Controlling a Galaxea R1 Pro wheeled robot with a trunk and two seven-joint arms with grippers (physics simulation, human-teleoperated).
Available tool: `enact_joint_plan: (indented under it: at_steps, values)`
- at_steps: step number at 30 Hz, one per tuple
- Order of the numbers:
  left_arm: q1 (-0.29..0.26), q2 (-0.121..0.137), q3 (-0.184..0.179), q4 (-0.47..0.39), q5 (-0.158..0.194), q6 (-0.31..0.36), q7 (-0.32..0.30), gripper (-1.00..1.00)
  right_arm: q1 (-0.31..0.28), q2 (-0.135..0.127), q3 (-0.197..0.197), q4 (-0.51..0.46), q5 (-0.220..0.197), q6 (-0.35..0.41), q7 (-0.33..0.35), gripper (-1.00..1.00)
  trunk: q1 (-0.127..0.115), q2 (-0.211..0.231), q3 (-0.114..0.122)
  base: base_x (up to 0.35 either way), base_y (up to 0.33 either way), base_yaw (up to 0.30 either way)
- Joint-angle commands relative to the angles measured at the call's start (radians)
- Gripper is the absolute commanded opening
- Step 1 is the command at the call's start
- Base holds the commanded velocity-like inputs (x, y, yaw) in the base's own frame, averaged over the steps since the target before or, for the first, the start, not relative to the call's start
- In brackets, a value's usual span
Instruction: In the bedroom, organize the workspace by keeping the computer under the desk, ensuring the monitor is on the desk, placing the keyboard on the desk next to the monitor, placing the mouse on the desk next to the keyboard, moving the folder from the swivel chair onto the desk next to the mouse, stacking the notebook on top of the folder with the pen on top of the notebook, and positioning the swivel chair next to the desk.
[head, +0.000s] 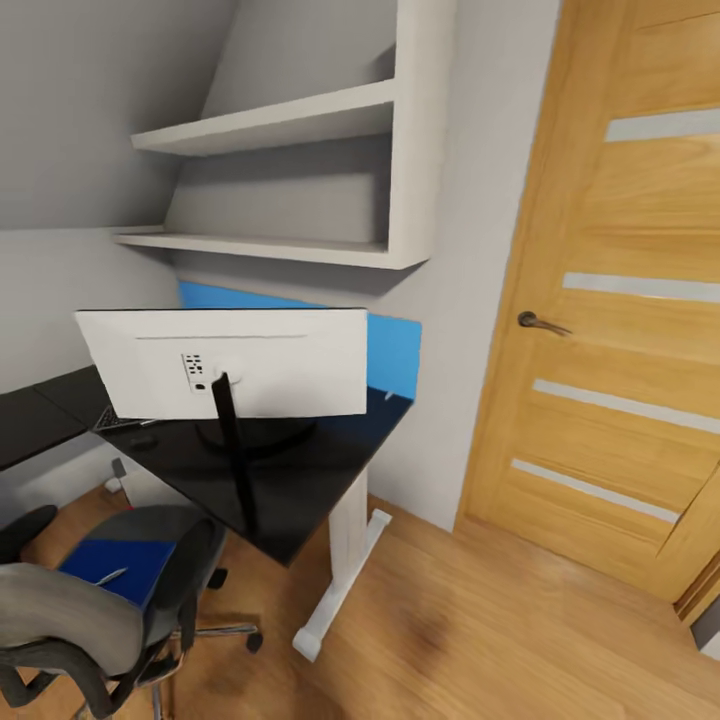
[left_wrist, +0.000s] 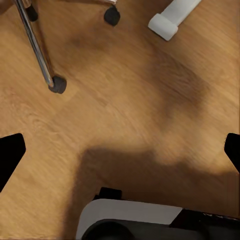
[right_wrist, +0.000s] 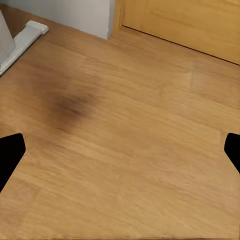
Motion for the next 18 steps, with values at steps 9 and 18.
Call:
enact_joint_plan:
  at_steps: [9, 18]
  values:
    - [0.001, -0.003, 0.002, -0.002, -0.002, -0.004, 0.001, 1.0, 0.0, -0.004, 0.005, 0.006, 0.008, -0.002, 0.012, 1.0, 0.0, -0.001, -0.001, -0.223, -0.212, 0.028]
    - [0.001, -0.003, 0.0, -0.002, -0.005, -0.005, -0.001, 1.0, -0.001, 0.013, 0.001, 0.005, 0.0, -0.004, 0.008, 1.0, 0.0, -0.001, -0.002, -0.117, -0.098, 0.025]
